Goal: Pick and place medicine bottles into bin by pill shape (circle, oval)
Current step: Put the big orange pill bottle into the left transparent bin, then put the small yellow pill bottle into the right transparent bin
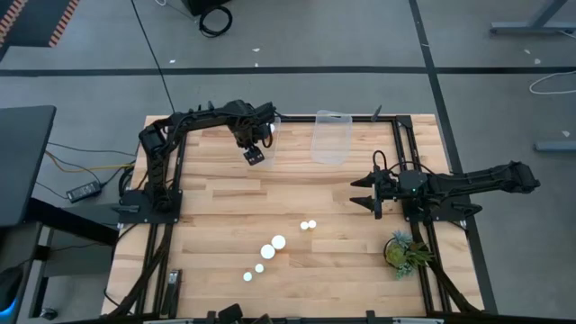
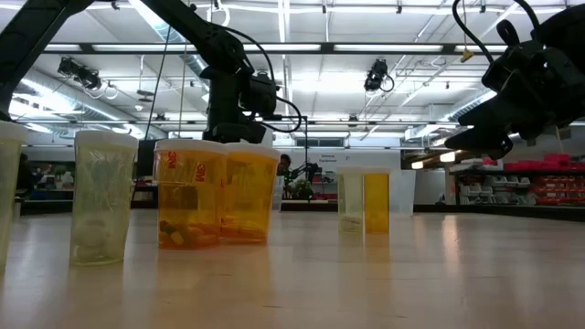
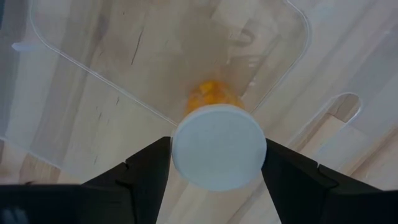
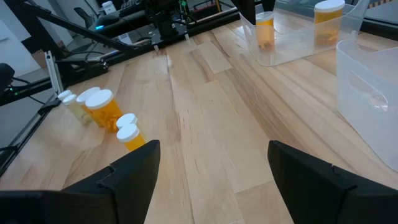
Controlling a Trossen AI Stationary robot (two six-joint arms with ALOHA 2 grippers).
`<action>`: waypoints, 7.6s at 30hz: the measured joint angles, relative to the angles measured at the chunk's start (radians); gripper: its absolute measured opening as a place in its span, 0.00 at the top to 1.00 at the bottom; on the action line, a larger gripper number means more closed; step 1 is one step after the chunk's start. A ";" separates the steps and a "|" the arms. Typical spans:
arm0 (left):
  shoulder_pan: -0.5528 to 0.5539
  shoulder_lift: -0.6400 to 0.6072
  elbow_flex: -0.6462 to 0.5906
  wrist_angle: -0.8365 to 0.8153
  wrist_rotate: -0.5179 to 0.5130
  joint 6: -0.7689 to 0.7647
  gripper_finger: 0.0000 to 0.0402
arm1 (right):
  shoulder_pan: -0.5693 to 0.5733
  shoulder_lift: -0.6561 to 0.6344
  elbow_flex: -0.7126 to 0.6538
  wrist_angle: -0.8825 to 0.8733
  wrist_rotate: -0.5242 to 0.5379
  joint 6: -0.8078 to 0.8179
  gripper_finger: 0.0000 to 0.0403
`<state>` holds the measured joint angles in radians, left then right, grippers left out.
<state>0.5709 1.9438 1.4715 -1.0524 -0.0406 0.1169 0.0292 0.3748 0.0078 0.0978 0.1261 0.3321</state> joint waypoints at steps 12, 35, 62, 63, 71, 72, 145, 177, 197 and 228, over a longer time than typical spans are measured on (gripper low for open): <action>0.000 0.000 0.000 -0.035 0.000 0.004 0.34 | 0.000 0.000 0.000 0.000 0.000 0.000 0.24; 0.000 -0.001 0.004 -0.065 0.000 0.024 0.29 | 0.000 0.000 0.000 0.000 0.000 0.000 0.24; -0.070 -0.001 0.469 -0.230 0.000 0.000 0.29 | 0.000 0.000 0.000 0.000 0.000 0.000 0.24; -0.073 -0.001 0.488 -0.227 0.000 0.000 0.29 | 0.000 0.000 0.000 0.000 0.000 0.000 0.24; -0.126 -0.001 0.554 -0.230 0.000 0.000 0.29 | 0.000 0.000 0.000 0.000 0.000 0.000 0.24; -0.135 -0.001 0.554 -0.231 0.000 0.000 0.29 | 0.000 0.000 0.000 0.000 0.000 0.000 0.24; -0.619 0.156 0.550 -0.039 0.007 -0.066 0.29 | 0.000 0.003 0.000 -0.002 0.000 0.000 0.24; -0.694 0.282 0.550 0.030 0.117 0.039 0.29 | 0.000 0.003 0.000 -0.002 0.000 0.000 0.24; -0.725 0.356 0.550 0.017 0.042 -0.204 0.29 | 0.000 0.010 0.000 -0.003 0.000 0.000 0.24; -0.726 0.396 0.550 0.048 -0.002 -0.298 0.31 | 0.000 0.010 0.000 -0.006 0.000 0.000 0.24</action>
<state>-0.1547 2.3402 2.0212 -1.0046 -0.0427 -0.1806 0.0292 0.3843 0.0080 0.0921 0.1261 0.3322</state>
